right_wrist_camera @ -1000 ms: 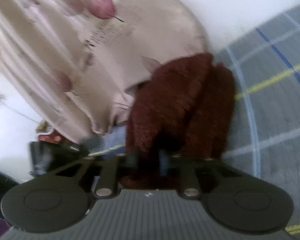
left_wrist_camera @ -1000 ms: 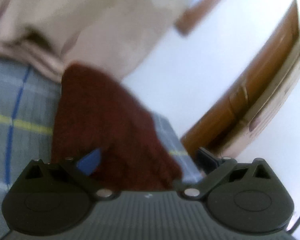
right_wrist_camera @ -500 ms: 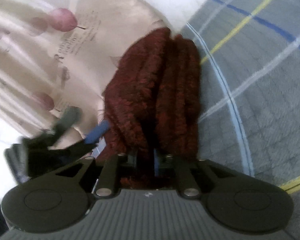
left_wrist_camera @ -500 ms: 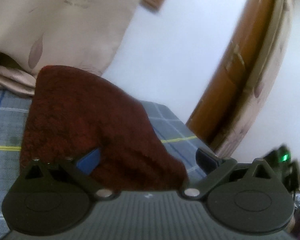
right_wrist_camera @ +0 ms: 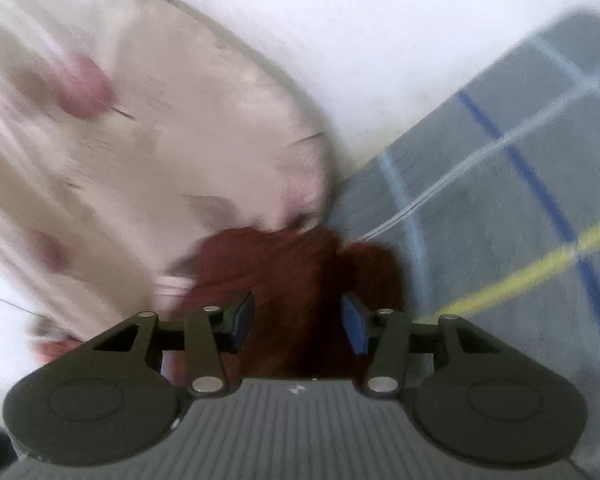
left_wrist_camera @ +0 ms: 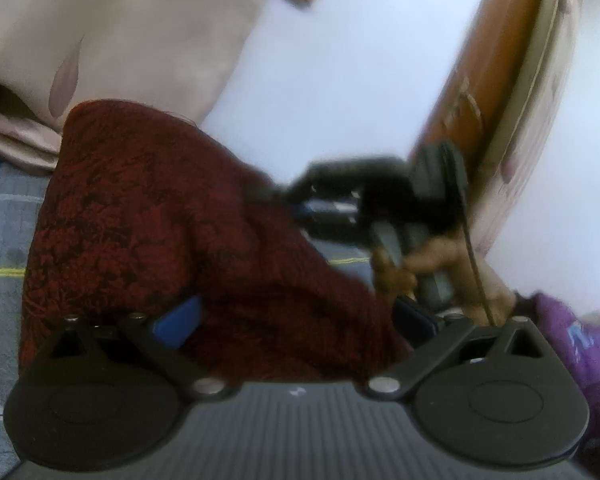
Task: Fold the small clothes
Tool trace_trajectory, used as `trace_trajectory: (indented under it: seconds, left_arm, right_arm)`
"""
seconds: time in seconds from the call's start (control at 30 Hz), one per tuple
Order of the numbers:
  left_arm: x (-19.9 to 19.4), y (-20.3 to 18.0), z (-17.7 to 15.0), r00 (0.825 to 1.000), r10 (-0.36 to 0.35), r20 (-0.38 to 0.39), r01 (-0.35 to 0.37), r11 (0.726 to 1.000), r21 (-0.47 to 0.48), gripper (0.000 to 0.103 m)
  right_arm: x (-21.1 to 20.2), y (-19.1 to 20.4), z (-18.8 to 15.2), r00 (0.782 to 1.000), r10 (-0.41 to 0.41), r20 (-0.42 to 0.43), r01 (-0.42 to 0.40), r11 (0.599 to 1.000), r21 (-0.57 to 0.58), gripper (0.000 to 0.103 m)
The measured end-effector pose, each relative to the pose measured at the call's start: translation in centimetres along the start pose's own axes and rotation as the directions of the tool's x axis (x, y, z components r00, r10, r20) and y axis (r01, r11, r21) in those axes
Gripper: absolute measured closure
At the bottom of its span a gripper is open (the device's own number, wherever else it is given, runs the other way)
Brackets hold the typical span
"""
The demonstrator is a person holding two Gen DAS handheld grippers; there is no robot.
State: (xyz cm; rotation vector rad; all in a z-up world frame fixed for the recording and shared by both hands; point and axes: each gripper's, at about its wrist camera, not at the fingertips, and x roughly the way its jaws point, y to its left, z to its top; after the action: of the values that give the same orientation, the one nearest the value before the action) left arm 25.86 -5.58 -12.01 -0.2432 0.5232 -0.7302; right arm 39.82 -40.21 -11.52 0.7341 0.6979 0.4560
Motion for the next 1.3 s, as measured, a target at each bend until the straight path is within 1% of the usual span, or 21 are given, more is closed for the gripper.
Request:
trace_trajectory:
  seconds: [0.03, 0.07, 0.13, 0.2, 0.23, 0.27, 0.3, 0.37, 0.43, 0.5, 0.53, 0.57, 0.63, 0.73, 0.77, 0.83, 0.93, 1.0, 1.17, 1.23, 1.3]
  left_arm:
    - [0.0, -0.3, -0.1, 1.000, 0.011, 0.000, -0.011, 1.000, 0.012, 0.000]
    - [0.0, -0.5, -0.3, 1.000, 0.017, -0.003, -0.017, 1.000, 0.022, 0.000]
    - [0.4, -0.9, -0.8, 1.000, 0.011, -0.014, -0.011, 0.999, 0.037, 0.000]
    - [0.8, -1.0, -0.9, 0.999, 0.008, -0.036, -0.006, 0.999, 0.042, 0.000]
    - [0.8, -0.8, -0.8, 0.999, 0.006, -0.036, -0.005, 1.000, 0.024, 0.000]
    - [0.8, -0.4, -0.8, 0.999, -0.010, -0.036, 0.010, 1.000, -0.003, 0.000]
    - [0.7, 0.2, -0.7, 0.999, -0.030, -0.038, 0.029, 0.999, -0.031, 0.000]
    - [0.5, 0.7, -0.7, 0.997, -0.063, -0.042, 0.061, 0.997, -0.040, 0.000]
    - [0.5, 0.6, -0.7, 0.997, -0.063, -0.053, 0.063, 0.998, -0.014, 0.000]
    - [0.5, 0.4, -0.5, 0.997, -0.056, -0.054, 0.055, 0.998, -0.020, 0.000]
    - [0.5, 0.4, -0.4, 0.997, -0.054, -0.051, 0.053, 0.998, -0.030, 0.000]
    - [0.3, 0.5, -0.4, 0.997, -0.058, -0.045, 0.056, 0.998, -0.038, 0.000]
    - [0.0, 0.7, -0.6, 0.997, -0.070, -0.027, 0.069, 0.996, -0.053, 0.000]
    - [-0.3, 0.6, -0.9, 0.997, -0.075, -0.012, 0.075, 0.997, -0.037, 0.000]
    - [-0.6, 0.6, -1.0, 0.997, -0.080, -0.004, 0.080, 0.996, -0.034, 0.000]
    - [-1.8, 0.9, -1.4, 0.996, -0.093, 0.012, 0.094, 0.994, -0.052, 0.000]
    - [-4.5, 1.6, -2.0, 0.991, -0.117, 0.059, 0.123, 0.986, -0.115, 0.000]
    - [-6.1, 2.6, -2.4, 0.994, -0.087, 0.073, 0.097, 0.983, -0.158, 0.000]
    - [-8.0, 4.8, -3.9, 0.999, 0.009, 0.043, 0.000, 0.981, -0.196, 0.000]
    - [-8.3, 5.1, -4.4, 0.999, 0.036, 0.010, -0.033, 0.981, -0.194, 0.000]
    - [-8.2, 5.2, -4.8, 0.996, 0.077, -0.038, -0.083, 0.981, -0.173, 0.000]
  right_arm:
    - [0.8, 0.1, 0.2, 1.000, 0.009, -0.005, -0.009, 1.000, -0.017, 0.082]
    - [1.4, 0.2, 0.6, 1.000, 0.015, 0.003, -0.015, 1.000, -0.026, 0.083]
    - [2.0, 1.7, 1.1, 0.999, 0.004, 0.038, 0.001, 0.991, -0.132, 0.085]
    - [3.2, 2.1, 1.6, 0.997, -0.051, 0.058, 0.062, 0.977, -0.206, 0.087]
    - [3.8, 1.6, 2.0, 0.995, -0.086, 0.059, 0.096, 0.974, -0.207, 0.087]
    - [4.2, 0.7, 2.1, 0.995, -0.080, 0.051, 0.088, 0.981, -0.175, 0.087]
    - [4.2, -0.1, 1.9, 0.998, -0.042, 0.054, 0.050, 0.989, -0.142, 0.087]
    - [3.6, -1.0, 0.4, 0.998, -0.036, 0.058, 0.044, 0.990, -0.137, 0.088]
    - [2.8, -2.4, -0.6, 0.998, -0.015, 0.069, 0.023, 0.994, -0.109, 0.090]
    - [2.0, -3.1, -0.5, 0.997, 0.013, 0.072, -0.007, 0.997, -0.074, 0.089]
    - [1.7, -2.7, -0.4, 0.997, 0.013, 0.080, -0.006, 0.996, -0.087, 0.086]
    - [1.2, -2.0, -0.3, 0.996, 0.009, 0.092, 0.000, 0.995, -0.102, 0.075]
    - [-1.2, -0.2, -0.3, 0.990, 0.030, 0.139, -0.010, 0.990, -0.139, 0.075]
    - [-5.3, 3.3, -1.7, 0.973, 0.145, 0.178, -0.091, 0.955, -0.281, 0.075]
    - [-6.1, 4.4, -2.4, 0.972, 0.173, 0.161, -0.113, 0.938, -0.327, 0.075]
    - [-6.7, 5.6, -3.9, 0.974, 0.213, 0.077, -0.168, 0.908, -0.383, 0.075]
    - [-6.4, 6.1, -6.7, 0.990, 0.135, -0.047, -0.140, 0.866, -0.480, 0.078]
    - [-6.7, 5.8, -8.1, 0.994, 0.080, -0.069, -0.103, 0.858, -0.504, 0.080]
    - [-8.0, 6.1, -10.6, 1.000, -0.015, -0.008, 0.008, 0.820, -0.572, 0.081]
    - [-8.0, 6.6, -11.7, 0.998, -0.060, 0.031, 0.067, 0.792, -0.607, 0.081]
    - [-7.8, 7.0, -12.9, 0.994, -0.094, 0.055, 0.108, 0.782, -0.614, 0.081]
